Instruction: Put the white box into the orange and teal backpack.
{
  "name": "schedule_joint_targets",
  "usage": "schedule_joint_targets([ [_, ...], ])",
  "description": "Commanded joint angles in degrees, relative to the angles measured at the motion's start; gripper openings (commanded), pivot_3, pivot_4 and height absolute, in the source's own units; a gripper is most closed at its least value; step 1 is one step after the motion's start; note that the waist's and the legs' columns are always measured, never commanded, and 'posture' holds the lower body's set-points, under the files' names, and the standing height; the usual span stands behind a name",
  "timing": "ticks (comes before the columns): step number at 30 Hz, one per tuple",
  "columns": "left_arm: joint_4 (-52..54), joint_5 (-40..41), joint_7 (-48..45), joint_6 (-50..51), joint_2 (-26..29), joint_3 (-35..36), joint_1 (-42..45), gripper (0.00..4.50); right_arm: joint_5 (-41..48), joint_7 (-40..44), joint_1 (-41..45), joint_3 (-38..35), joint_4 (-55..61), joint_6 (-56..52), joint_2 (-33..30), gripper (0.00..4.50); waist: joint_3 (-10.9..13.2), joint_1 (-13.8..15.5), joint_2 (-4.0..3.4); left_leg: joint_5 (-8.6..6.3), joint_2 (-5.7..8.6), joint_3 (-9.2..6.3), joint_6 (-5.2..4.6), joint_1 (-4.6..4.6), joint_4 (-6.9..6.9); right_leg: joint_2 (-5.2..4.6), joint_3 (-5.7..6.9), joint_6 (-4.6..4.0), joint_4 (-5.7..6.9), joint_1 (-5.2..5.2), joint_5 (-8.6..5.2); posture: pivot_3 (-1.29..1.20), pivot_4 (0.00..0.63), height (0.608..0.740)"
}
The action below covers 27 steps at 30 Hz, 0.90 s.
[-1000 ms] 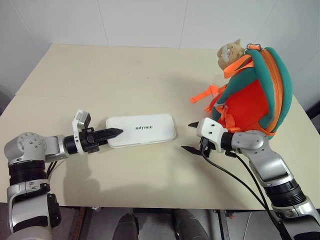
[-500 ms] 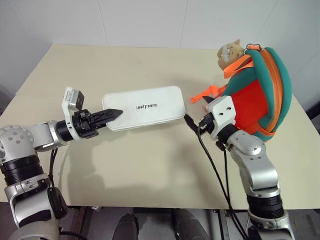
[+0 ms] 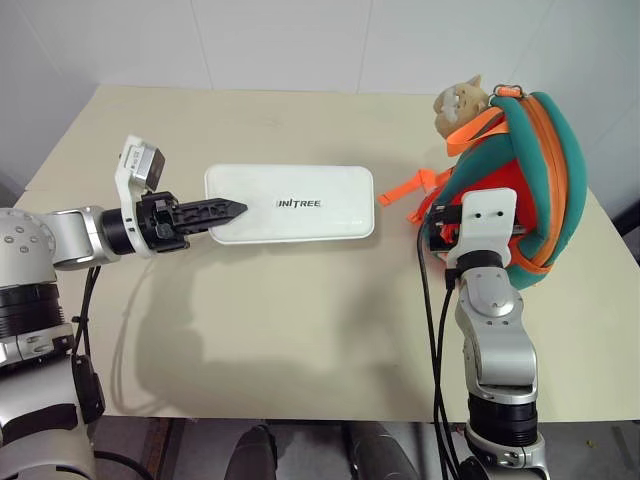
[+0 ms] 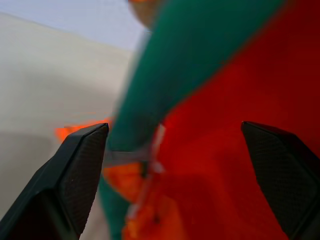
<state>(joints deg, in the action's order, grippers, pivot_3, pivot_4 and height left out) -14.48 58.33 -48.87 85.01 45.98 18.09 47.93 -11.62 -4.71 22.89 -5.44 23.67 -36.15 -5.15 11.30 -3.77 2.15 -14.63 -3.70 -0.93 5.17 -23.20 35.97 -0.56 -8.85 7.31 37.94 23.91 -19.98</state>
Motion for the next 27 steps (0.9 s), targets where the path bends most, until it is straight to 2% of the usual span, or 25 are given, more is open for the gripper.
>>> schedule_joint_targets([
  [1, -0.13, -0.06, -2.91, -1.65, 1.1, -0.25, 1.82, 1.33, 1.71, -1.1, 2.84, -2.4, -2.66, 3.28, 0.02, 4.5, 0.0, -0.24, 0.0, 0.0, 0.0, 0.01, 0.0, 0.0, 0.0, -0.01, -0.01, 0.0, 0.0, 0.0, 0.0, 0.0, 0.15, 0.74],
  [17, 0.69, -0.77, -3.05, -2.17, 1.11, -0.15, 0.62, 1.33, 5.98, -1.43, 12.7, -4.79, -19.91, 14.23, -2.95, 4.5, 0.0, -1.23, 0.0, 0.0, 0.0, 0.0, -0.08, 0.0, 0.06, -0.02, -0.01, 0.03, 0.05, -0.02, 0.02, 0.0, 0.15, 0.74],
  [22, 1.89, -0.62, -2.38, -1.88, 0.96, 0.53, -0.65, 1.33, 6.81, -1.83, 13.98, -4.68, -21.54, 15.68, -2.79, 4.5, 0.0, -1.24, 0.0, 0.02, 0.0, -0.02, -0.05, -0.01, 0.04, -0.01, -0.01, 0.03, 0.06, -0.01, 0.01, 0.0, 0.15, 0.74],
  [27, 2.54, -0.34, -1.56, -1.61, 0.83, 1.24, -1.48, 1.33, 9.62, -1.99, 13.64, -4.4, -18.1, 13.22, 0.14, 4.5, 0.0, -1.26, 0.0, 0.03, -0.01, -0.03, -0.03, -0.01, 0.03, -0.01, 0.0, 0.03, 0.07, -0.01, 0.01, 0.0, 0.15, 0.74],
])
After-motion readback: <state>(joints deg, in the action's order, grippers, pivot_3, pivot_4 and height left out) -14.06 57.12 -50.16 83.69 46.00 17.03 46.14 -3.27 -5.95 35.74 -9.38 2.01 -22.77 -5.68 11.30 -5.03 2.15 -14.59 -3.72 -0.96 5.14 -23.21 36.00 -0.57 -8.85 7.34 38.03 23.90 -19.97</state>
